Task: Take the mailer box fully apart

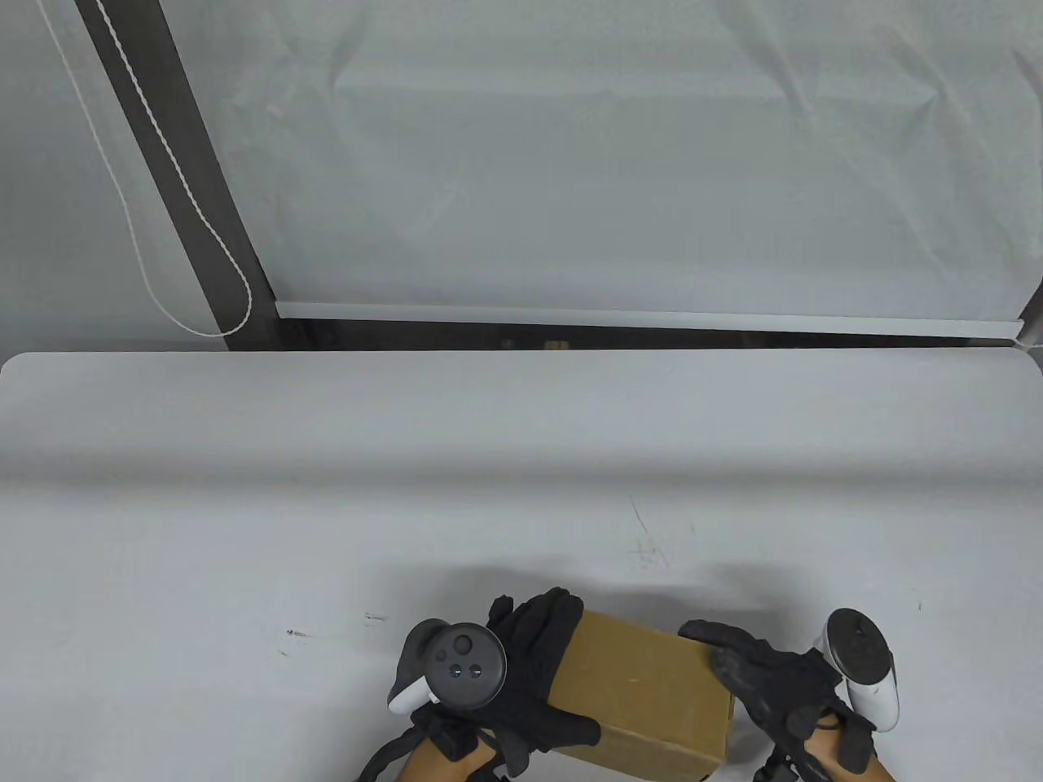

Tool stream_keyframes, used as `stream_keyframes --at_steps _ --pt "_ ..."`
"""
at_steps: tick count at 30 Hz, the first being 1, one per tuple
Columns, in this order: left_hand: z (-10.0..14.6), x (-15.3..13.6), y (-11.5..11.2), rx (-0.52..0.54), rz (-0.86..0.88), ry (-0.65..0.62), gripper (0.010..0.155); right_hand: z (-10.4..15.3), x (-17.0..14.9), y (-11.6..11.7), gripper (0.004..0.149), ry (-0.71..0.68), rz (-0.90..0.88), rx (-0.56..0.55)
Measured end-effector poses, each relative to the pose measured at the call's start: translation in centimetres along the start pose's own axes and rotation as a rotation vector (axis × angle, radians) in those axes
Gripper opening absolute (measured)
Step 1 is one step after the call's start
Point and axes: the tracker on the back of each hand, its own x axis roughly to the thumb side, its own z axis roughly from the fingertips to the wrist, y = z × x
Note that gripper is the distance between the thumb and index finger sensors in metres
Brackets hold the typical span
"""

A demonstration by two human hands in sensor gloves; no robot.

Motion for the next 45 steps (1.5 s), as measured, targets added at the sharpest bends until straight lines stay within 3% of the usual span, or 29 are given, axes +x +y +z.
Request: stream_keyframes --at_steps 1,4,9,12,15,17,20,24,27,34,36,38,41,45 --pt "-0.1 -0.3 -0.2 -0.030 0.069 -0.002 0.116 0.0 0.0 0.0 0.062 0.001 -0.012 0.015" --pt "-0.2 -0.7 -0.4 0.011 0.194 -0.021 0.117 0.0 -0.2 -0.2 0.061 0.002 -0.050 0.023" --pt "-0.3 0.0 -0.1 0.024 0.073 -0.037 0.120 0.3 0.2 -0.2 0.060 0.007 -0.019 0.013" --pt "-0.3 1.1 -0.1 0.075 -0.014 -0.030 0.118 0.5 0.5 -0.3 0.061 -0.005 0.002 -0.063" --pt "-0.1 1.2 0.2 0.107 -0.021 -0.024 0.116 1.1 1.9 -0.6 0.065 -0.060 0.221 -0.138" --pt "0.0 1.0 0.3 0.136 -0.002 -0.011 0.114 1.4 2.7 -0.5 0.071 -0.102 0.276 -0.154" --pt "0.3 0.8 0.5 0.208 0.012 0.011 0.112 1.4 3.4 0.5 0.087 -0.166 0.128 -0.027" --pt "0.3 0.8 0.5 0.211 0.003 0.008 0.109 1.5 3.6 0.8 0.102 -0.177 0.187 0.053" --pt "0.3 0.7 0.4 0.218 0.004 0.018 0.108 1.6 4.0 1.3 0.107 -0.187 0.109 0.105" --pt "0.5 0.8 0.4 0.217 0.012 0.046 0.106 1.8 4.6 2.1 0.106 -0.147 0.264 0.156" --pt "0.5 0.8 0.3 0.217 0.038 0.051 0.106 1.8 4.8 2.2 0.098 -0.161 0.278 0.116" --pt "0.5 0.4 0.3 0.195 0.113 0.035 0.106 1.8 5.1 2.2 0.088 -0.222 0.325 -0.003" --pt "0.2 0.3 0.0 0.126 0.233 0.015 0.101 1.9 5.3 1.9 0.086 -0.266 0.347 -0.118" --pt "-0.3 0.9 -0.3 0.054 0.236 -0.043 0.099 2.6 5.2 0.9 0.093 -0.250 0.097 -0.369"
